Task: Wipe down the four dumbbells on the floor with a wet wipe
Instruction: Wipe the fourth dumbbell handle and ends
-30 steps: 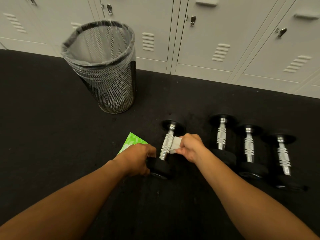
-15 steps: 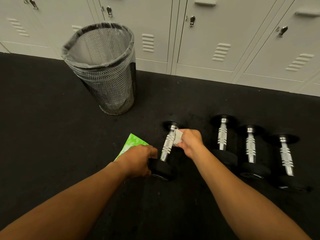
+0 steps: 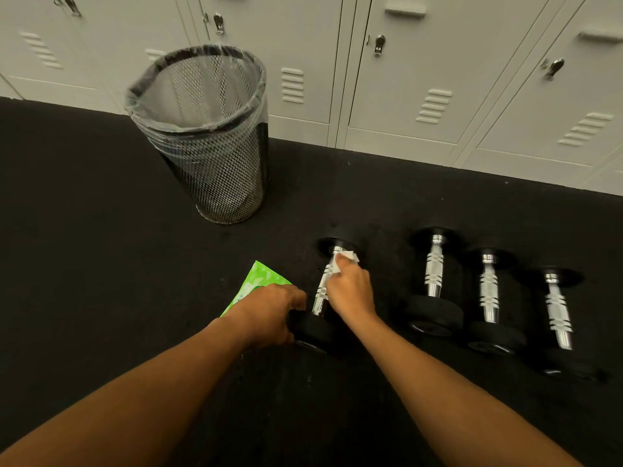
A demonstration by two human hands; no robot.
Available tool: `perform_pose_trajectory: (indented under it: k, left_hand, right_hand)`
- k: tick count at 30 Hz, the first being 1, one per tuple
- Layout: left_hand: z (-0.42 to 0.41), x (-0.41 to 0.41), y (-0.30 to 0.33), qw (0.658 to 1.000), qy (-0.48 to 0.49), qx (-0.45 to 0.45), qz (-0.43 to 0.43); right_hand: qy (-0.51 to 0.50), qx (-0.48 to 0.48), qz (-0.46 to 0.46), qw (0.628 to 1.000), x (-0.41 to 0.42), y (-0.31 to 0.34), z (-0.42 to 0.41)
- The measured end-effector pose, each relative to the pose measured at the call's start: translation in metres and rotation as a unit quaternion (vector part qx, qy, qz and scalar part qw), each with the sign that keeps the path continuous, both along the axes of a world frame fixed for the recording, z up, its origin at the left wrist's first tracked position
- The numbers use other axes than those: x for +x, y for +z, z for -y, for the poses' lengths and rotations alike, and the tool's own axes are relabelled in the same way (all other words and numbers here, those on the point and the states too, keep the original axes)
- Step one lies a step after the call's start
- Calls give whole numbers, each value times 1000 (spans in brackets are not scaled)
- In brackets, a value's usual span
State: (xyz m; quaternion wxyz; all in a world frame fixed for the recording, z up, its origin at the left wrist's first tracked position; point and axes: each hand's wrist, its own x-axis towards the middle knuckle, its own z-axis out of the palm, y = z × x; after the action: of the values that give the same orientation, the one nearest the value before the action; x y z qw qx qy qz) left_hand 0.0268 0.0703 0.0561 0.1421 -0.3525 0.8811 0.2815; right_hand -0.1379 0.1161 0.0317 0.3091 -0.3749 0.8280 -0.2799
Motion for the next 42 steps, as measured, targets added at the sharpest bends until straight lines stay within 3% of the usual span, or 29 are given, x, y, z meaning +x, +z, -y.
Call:
perform_pose_trajectory:
  k: [2,5,7,12,23,31,36,42]
  left_hand:
    - [0,0,1,1000,0,-1,-4]
    - [0,-1,1,1000,-9,2,-6]
    - [-1,-1,1,1000,-12,1,-8]
    - [-2,-2,0,1000,-15,4,-8]
    - [-4,0,-1,1000,-7,0,-22]
    - [-4,3,-3,999,19,4,-28]
    - [-3,1,-4,999,11,6,-31]
    - [0,5,-6,999,23,9,-37]
  right_hand:
    - [132,7,-68,989,3,-4,-3]
    - [347,41,-219,911,-4,-18,6]
    - [406,54,-287,866,-16,-20,17]
    - [474,76,-319,817,-34,-11,33]
    - [470,50,-282,835,-55,-8,16]
    - [591,80,-189,780,-36,-10,-6]
    - [510,30,-232,828,-53,-17,13]
    - [519,63,-154,838,-44,-25,-21]
